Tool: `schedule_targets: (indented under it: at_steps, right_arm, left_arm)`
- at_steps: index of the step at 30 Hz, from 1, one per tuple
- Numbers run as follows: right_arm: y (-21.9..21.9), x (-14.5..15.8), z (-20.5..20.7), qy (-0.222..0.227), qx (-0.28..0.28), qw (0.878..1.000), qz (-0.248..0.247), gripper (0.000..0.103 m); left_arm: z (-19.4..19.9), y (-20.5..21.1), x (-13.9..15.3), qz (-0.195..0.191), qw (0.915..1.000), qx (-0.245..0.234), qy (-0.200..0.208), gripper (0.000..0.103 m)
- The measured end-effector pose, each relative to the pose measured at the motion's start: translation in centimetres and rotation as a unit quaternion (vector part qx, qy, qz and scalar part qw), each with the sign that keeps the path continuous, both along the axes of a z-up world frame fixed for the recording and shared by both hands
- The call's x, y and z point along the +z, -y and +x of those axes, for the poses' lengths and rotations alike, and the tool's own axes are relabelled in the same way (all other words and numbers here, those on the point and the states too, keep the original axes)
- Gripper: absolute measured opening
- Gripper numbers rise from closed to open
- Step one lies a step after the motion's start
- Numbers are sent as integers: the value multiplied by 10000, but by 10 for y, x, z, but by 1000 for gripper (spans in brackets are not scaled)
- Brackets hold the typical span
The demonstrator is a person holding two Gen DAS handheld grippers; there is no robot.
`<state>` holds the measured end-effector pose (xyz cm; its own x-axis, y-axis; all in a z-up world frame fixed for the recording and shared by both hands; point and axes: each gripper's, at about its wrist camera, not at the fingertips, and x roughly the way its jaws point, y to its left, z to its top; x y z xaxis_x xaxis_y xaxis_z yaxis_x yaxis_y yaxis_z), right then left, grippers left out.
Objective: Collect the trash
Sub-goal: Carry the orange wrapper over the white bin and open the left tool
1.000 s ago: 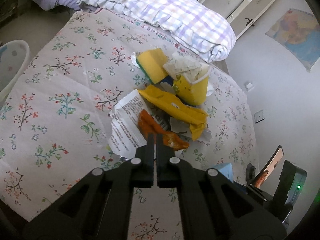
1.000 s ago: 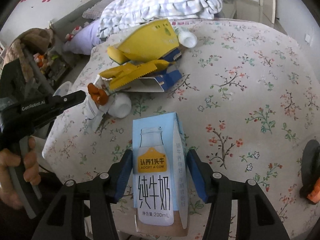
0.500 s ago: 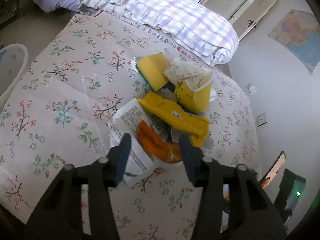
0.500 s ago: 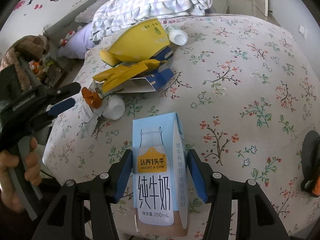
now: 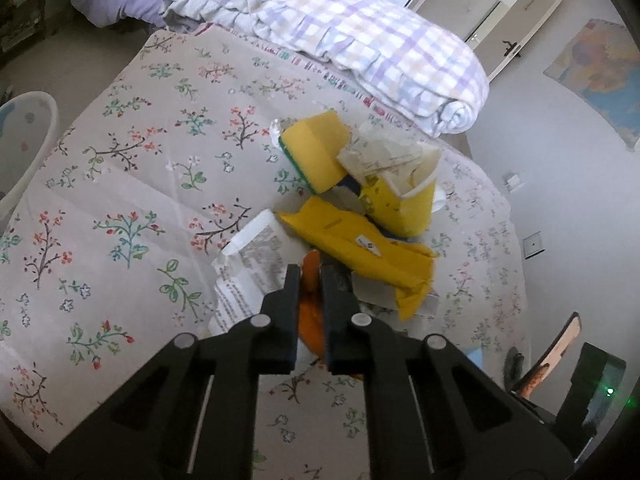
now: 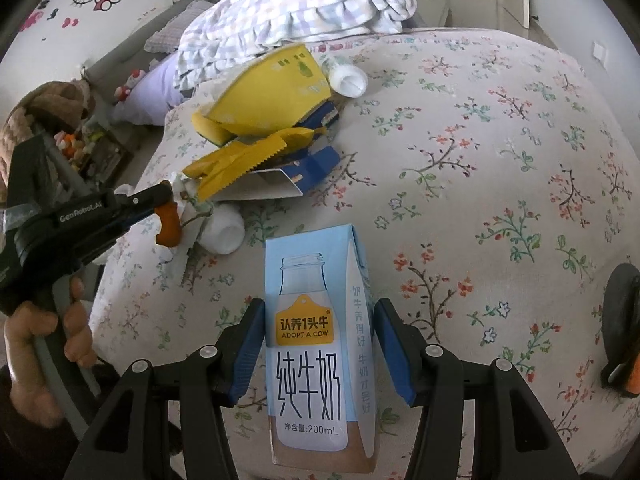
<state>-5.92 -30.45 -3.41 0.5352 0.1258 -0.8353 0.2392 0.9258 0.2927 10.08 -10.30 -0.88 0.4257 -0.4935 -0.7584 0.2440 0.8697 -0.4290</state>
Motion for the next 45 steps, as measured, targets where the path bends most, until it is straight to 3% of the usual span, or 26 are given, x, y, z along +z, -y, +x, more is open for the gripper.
schedule_targets:
  at_steps: [11,24,33,45]
  right_arm:
    - [-21,23,4,267,221,9994,-50,56]
    - [-75,53,32,552,727,9958,-111,56]
    - [-131,54,61,505,1212,9911,-225,56]
    - [-200,58,117,498,1641,9850,-179,56]
  left_arm:
    - [-13,-28,35,-227,9990,-53,381,11]
    - [-1,-108,59,369,9960,395,706,10]
    - [15,-170,68,837,9896,782,868,11]
    - [53,-246,52,1246,9816,1216,778,11]
